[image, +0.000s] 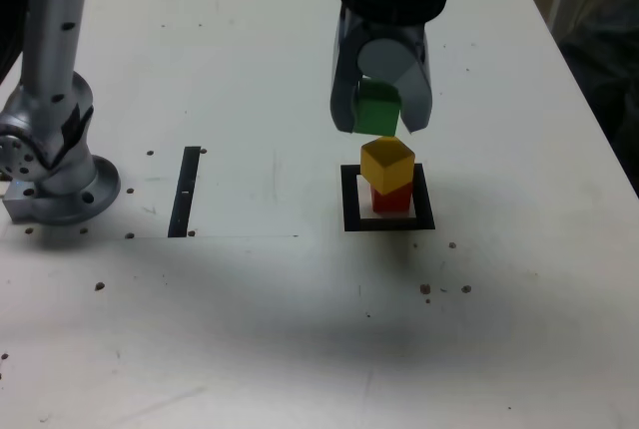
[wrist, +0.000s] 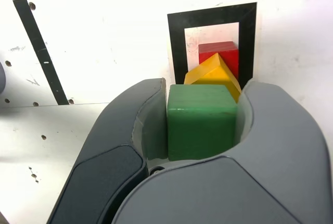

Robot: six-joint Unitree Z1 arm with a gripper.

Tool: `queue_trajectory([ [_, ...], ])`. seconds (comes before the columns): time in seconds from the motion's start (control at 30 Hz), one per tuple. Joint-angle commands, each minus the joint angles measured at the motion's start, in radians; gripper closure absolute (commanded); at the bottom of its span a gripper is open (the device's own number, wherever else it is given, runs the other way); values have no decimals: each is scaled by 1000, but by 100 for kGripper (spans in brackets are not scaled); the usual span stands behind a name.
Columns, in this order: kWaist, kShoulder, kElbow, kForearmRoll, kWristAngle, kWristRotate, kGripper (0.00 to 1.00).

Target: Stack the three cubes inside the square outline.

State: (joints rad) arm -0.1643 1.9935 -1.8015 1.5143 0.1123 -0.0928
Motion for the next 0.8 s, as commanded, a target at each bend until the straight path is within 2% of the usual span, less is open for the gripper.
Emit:
queue_trajectory([
  [0.0, 0, 10, 8, -6, -8, -2, 75],
  [0.23, 2, 36, 24, -51, -36, -2, 75],
  [0.53, 10, 53, 33, -81, -27, 6, 74],
  [0.63, 12, 52, 36, -88, -24, 9, 63],
  [0.77, 13, 51, 38, -91, -23, 14, 32],
])
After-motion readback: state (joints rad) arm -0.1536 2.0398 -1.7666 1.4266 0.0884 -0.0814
